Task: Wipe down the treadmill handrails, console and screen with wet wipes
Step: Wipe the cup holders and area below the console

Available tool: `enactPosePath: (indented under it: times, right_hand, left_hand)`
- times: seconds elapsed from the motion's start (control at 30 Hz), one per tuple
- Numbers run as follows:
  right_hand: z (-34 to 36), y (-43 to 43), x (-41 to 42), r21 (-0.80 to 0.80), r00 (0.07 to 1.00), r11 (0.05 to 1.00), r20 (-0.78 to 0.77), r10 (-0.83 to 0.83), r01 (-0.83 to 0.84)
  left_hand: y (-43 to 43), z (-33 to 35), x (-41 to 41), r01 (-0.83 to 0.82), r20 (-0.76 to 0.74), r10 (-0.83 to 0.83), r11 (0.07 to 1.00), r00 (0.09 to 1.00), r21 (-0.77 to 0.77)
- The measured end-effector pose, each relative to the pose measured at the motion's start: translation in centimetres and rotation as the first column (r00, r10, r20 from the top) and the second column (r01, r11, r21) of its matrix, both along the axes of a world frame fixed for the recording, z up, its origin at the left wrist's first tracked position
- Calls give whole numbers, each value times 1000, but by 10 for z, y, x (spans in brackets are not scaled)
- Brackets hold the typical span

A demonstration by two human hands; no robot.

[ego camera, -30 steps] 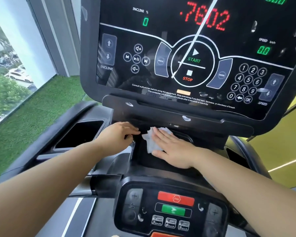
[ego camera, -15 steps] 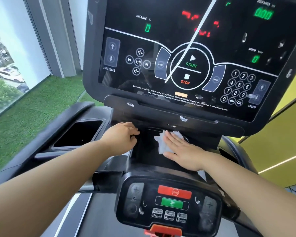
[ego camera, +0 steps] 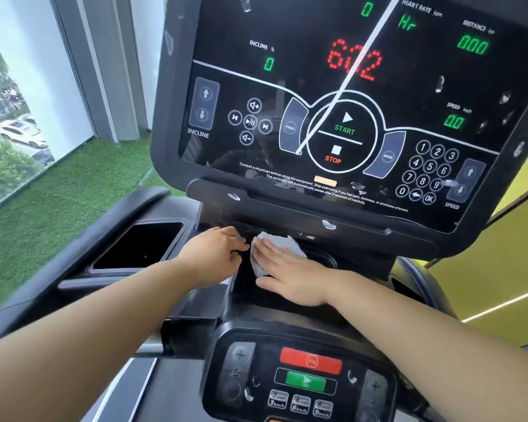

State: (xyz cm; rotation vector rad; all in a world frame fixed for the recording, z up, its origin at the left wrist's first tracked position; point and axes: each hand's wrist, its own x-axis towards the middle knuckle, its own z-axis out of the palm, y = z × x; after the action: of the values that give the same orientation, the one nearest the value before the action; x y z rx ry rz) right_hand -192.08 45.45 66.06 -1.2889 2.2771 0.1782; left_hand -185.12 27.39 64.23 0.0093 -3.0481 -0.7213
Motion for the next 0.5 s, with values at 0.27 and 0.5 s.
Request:
enactPosePath:
  times: [0.27, 0.5]
  right_hand:
    - [0, 34, -9, 21, 994, 995, 49, -100, 99]
    - [3, 52, -5, 62, 987, 985, 19, -160, 159]
  left_hand:
    - [2, 2, 4, 2, 0, -2, 1000, 1000, -3]
    - [9, 5, 4, -10, 15, 11, 999, 1000, -45]
